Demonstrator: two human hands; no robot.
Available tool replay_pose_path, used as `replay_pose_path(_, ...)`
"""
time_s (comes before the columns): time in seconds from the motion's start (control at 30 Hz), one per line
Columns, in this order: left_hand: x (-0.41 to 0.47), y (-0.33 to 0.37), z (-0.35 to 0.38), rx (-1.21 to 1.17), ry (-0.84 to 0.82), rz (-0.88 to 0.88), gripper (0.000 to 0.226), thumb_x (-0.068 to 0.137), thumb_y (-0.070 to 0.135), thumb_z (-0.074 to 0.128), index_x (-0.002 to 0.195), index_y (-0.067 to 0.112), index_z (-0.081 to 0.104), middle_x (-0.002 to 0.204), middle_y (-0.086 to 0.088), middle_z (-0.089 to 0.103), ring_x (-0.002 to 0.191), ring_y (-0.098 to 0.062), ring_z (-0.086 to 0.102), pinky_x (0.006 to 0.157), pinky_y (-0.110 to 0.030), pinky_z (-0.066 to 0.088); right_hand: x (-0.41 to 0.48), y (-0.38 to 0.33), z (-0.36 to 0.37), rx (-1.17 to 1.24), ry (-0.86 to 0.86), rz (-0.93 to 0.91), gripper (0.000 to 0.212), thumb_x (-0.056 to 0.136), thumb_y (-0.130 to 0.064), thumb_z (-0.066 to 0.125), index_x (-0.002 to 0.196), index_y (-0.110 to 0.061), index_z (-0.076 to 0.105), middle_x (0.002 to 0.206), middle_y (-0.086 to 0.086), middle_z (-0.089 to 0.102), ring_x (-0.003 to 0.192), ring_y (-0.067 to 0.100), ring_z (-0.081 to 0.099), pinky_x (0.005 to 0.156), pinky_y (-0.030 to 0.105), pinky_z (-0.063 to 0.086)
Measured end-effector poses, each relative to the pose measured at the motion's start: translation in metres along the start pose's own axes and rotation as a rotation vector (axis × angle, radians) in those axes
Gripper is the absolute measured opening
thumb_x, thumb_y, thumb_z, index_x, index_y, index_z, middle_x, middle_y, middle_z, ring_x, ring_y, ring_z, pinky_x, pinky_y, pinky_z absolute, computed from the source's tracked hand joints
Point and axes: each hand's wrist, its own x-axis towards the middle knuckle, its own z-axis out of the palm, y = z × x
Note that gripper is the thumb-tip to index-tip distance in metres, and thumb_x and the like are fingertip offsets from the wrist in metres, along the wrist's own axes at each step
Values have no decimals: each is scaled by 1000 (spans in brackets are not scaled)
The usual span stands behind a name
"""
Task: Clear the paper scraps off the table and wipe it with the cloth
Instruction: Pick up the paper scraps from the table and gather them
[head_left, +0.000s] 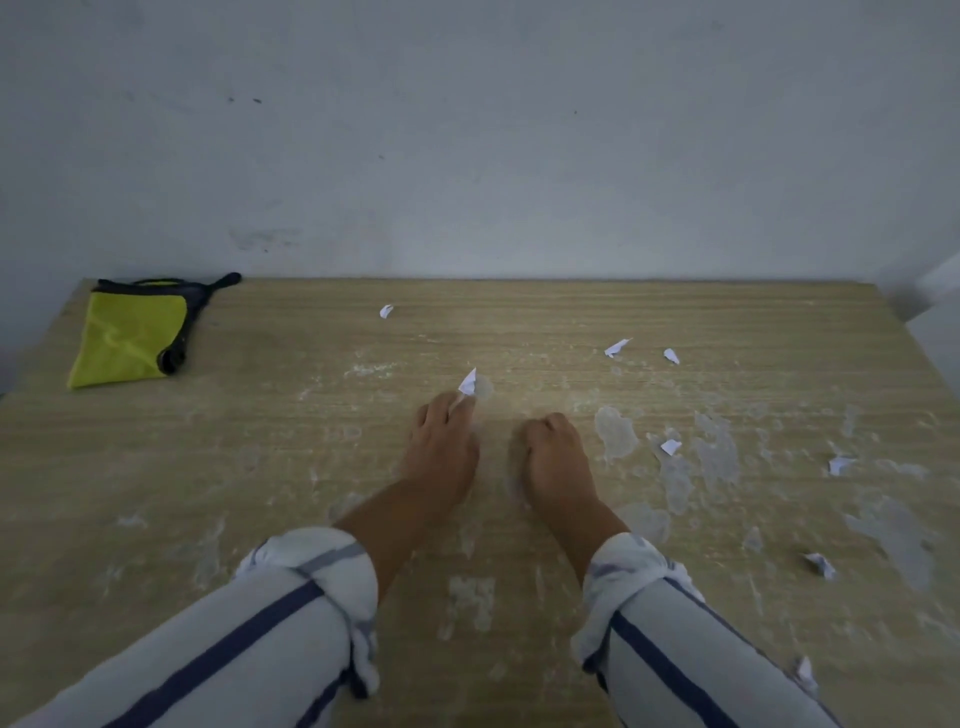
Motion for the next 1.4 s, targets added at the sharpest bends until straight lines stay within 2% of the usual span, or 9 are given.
replay_pose_path(0.17,55,-4,-3,103,-80,44,56,89,2,45,142,16,35,151,-7,29,131,-32,29,106,-37,29,2,-3,4,-48,17,18,30,82,9,46,104,0,64,105,16,57,100,30,51,84,27,40)
replay_pose_path(0.27,67,-10,-1,138,-129,146,41,82,3,55,121,15,57,129,-7,49,118,-28,40,93,-30,34,5,-6,6,-53,26,48,31,83,9,44,102,-3,65,103,13,58,99,27,52,80,22,36)
replay_pose_path(0.37,70,-18,1,96,-109,142,34,83,0,53,112,15,62,117,-7,54,112,-25,44,88,-30,37,8,-17,8,-54,51,18,25,81,7,47,96,-1,65,97,17,59,93,32,53,78,30,40)
replay_pose_path(0.57,85,-42,-23,-118,84,-70,31,90,5,48,118,11,58,118,-13,53,105,-28,54,87,-36,44,34,-49,24,-40,23,-32,18,70,1,51,77,-3,67,74,17,62,69,36,60,61,37,50)
replay_pose_path(0.7,114,-68,-47,-242,189,-264,40,89,4,53,128,11,51,125,-10,41,99,-22,51,87,-28,41,59,-69,41,-8,33,-108,37,75,-16,33,83,-5,67,80,18,61,74,36,59,67,39,49)
replay_pose_path(0.83,146,-89,-54,-256,171,-286,43,88,-3,48,130,8,49,130,-8,40,110,-22,51,86,-24,43,73,-85,51,42,12,-114,44,75,-21,29,83,-4,68,78,18,60,75,35,58,69,39,48)
replay_pose_path(1.0,163,-100,-54,-70,61,-232,21,88,6,51,103,4,66,109,-16,57,101,-32,56,81,-32,43,77,-88,49,43,-27,-100,34,76,-9,39,93,-2,69,87,20,62,83,35,58,73,38,46)
replay_pose_path(1.13,145,-100,-56,-74,48,-179,15,88,5,55,93,3,69,102,-19,59,97,-34,56,86,-41,47,76,-86,45,78,-36,-101,34,84,-9,38,100,-4,67,99,18,60,91,33,56,77,33,43)
replay_pose_path(1.4,43,-68,-71,-155,-50,-271,18,88,16,58,101,15,71,109,-5,68,101,-20,61,81,-21,39,41,-106,38,169,-198,-107,27,88,-3,44,107,-5,63,109,16,59,98,31,56,78,29,40)
